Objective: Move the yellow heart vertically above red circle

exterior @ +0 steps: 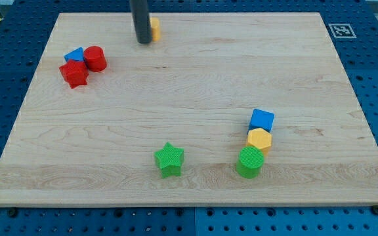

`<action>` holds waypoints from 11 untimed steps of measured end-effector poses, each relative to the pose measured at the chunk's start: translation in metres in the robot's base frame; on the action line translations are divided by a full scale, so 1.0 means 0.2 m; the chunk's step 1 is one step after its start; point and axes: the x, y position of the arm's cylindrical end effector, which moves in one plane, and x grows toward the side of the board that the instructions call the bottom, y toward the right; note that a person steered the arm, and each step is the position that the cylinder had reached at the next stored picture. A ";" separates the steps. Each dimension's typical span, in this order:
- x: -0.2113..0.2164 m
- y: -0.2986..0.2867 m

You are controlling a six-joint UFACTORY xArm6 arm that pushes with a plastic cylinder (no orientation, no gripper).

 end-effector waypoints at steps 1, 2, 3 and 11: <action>0.16 0.28; -0.07 0.37; -0.15 0.37; -0.43 -0.19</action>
